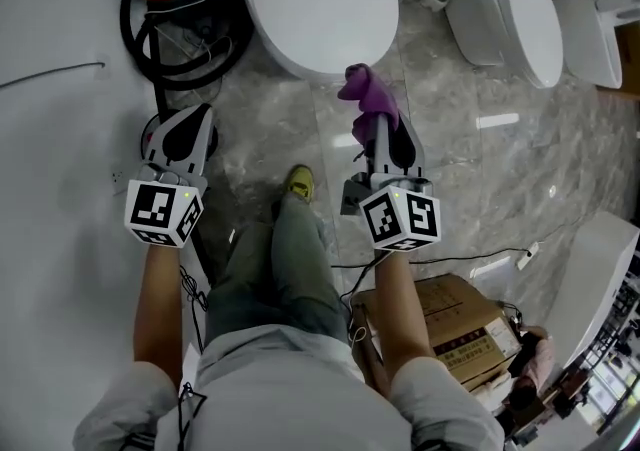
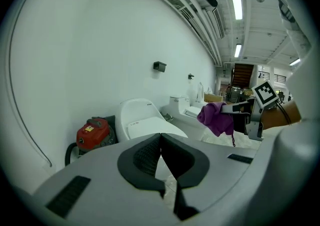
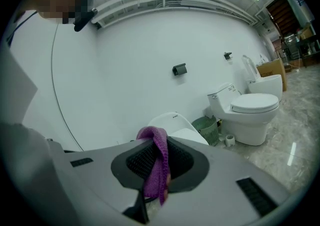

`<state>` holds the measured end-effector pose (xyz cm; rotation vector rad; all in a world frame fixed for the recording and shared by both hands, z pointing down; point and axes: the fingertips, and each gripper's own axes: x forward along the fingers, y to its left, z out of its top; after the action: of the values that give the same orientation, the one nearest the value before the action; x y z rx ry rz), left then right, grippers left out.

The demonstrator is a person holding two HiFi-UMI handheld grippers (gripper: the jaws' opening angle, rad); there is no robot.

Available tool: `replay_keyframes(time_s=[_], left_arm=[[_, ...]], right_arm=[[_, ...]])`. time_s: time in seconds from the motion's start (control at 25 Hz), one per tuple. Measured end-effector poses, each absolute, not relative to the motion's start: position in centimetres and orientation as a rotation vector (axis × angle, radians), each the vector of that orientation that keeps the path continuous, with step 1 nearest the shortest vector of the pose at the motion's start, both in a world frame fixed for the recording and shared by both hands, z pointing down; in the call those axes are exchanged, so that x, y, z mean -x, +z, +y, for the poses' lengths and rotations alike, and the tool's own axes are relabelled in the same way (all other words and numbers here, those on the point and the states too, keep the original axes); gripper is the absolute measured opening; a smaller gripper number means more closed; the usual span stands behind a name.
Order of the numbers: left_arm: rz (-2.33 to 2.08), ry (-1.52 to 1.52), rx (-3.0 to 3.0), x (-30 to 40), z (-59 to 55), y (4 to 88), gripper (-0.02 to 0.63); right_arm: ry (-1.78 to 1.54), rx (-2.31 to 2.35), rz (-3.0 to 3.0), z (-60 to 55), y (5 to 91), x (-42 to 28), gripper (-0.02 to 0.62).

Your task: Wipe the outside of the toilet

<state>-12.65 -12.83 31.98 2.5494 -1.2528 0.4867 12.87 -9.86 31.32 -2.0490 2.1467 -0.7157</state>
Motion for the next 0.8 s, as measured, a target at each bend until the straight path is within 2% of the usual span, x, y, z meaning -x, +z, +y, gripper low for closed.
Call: replay_keyframes(time_s=[0.8], left_arm=[[-1.321, 0.453, -2.569, 13.3, -14.6, 52.7, 0.012]], right_arm=[[-0.633, 1.973, 2.202, -11.4, 51.0, -11.8, 0.055]])
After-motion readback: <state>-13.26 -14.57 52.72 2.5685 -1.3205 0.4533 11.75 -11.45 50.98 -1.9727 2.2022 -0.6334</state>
